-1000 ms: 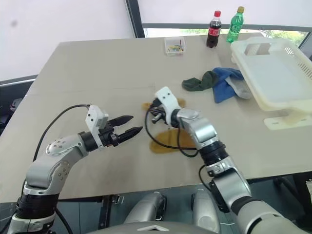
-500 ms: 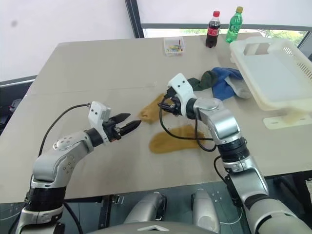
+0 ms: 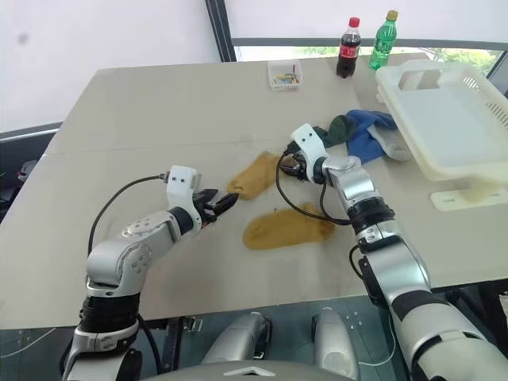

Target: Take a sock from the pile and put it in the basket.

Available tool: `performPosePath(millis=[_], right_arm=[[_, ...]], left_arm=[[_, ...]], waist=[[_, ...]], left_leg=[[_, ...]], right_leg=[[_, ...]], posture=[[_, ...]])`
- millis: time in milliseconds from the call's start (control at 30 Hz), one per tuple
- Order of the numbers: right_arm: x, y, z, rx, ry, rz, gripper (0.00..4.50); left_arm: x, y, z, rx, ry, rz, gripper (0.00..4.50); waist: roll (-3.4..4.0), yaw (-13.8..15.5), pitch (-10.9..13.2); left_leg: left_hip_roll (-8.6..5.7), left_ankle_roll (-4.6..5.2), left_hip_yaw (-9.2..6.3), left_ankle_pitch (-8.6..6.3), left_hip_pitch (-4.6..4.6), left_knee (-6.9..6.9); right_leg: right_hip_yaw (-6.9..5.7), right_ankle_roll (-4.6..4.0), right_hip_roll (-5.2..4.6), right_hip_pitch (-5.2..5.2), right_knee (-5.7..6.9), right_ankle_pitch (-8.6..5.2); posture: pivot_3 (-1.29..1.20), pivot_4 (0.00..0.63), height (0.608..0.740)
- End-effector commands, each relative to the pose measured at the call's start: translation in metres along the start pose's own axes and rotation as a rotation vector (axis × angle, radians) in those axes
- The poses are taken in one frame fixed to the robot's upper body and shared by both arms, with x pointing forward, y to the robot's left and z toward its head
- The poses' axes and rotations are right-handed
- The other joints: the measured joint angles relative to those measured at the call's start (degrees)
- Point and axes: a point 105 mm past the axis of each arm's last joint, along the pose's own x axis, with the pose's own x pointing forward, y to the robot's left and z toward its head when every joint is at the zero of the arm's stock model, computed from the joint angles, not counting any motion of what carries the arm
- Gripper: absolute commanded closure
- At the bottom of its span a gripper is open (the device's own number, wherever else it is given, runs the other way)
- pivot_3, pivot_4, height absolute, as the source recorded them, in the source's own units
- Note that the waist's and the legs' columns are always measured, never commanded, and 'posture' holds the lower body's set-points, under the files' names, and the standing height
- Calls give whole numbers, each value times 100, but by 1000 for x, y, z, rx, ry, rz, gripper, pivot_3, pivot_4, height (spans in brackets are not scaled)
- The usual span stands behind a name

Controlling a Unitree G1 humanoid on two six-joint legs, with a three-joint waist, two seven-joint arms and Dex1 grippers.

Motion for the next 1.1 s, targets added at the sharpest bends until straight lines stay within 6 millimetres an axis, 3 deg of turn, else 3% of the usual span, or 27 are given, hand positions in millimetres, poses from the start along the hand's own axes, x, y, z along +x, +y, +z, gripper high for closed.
performPosePath(millis=[33, 100, 167, 300, 367, 567, 700, 833, 967, 1100], right_arm=[[1, -6, 10, -58, -35, -11, 3887], [-2, -9, 10, -45, -50, -15, 4473], [-8, -11, 12, -32, -74, -22, 4500], [-41, 2, 32, 59, -194, 28, 4500], [-70, 23, 35, 87, -233, 76, 4500], [-131, 66, 16, 154, -210, 71, 4500], [-149, 76, 6, 200, -196, 19, 4500], [-157, 86, -4, 249, -183, -18, 4500], [-157, 84, -26, 285, -120, -79, 4500], [-164, 80, -33, 293, -103, -116, 4500]], left_arm=[[8, -6, -8, -56, 4, -14, 2932], [10, -8, 0, -87, -47, -32, 3564], [9, -11, 6, -97, -87, -67, 4448], [-8, -22, 33, -104, -237, -239, 4448], [-23, -26, 40, -111, -262, -351, 4448], [-52, -28, 44, -102, -201, -534, 4448], [-63, -39, 38, -87, -127, -633, 4448], [-73, -46, 19, -41, -26, -687, 4448], [-73, -49, 4, -16, 24, -706, 4448], [-76, -57, 1, -6, 35, -736, 4448]], waist=[[1, 5, -2], [1, 19, -5], [1, 17, -5], [1, 12, -4], [2, 1, -4], [5, 7, -4], [5, 59, -4], [5, 58, -4], [6, 100, -3], [6, 160, -3]], left_leg=[[0, 0, 0, 0, 3, 2], [-1, 0, -2, 0, 3, 4], [-2, 0, -3, 0, 3, 5], [-1, 0, -9, 0, -16, 4], [-1, 0, -7, 0, -16, 1], [1, -4, -22, -4, -20, -11], [-1, -3, -23, -5, 2, -3], [-1, -3, -21, -5, 6, -7], [-1, -4, -18, -5, 6, -12], [0, -4, -15, -5, 7, -10]], right_leg=[[-1, 0, 0, 4, 0, 0], [-2, 0, 0, 6, 0, 0], [-3, 0, -1, 6, 0, 0], [-9, 0, -2, -4, -4, 0], [-6, 0, -3, -5, -8, 0], [3, -1, 3, -20, -14, -1], [-1, 1, 4, 3, -7, 0], [3, 0, 4, 1, -2, 0], [5, 0, 4, 0, -8, -1], [7, 1, 3, 1, -8, 0]], posture=[[0, 150, 740], [0, 150, 740], [0, 150, 740], [0, 150, 740], [0, 150, 740], [0, 150, 740], [0, 150, 740], [0, 150, 740], [0, 150, 740], [0, 150, 740]])
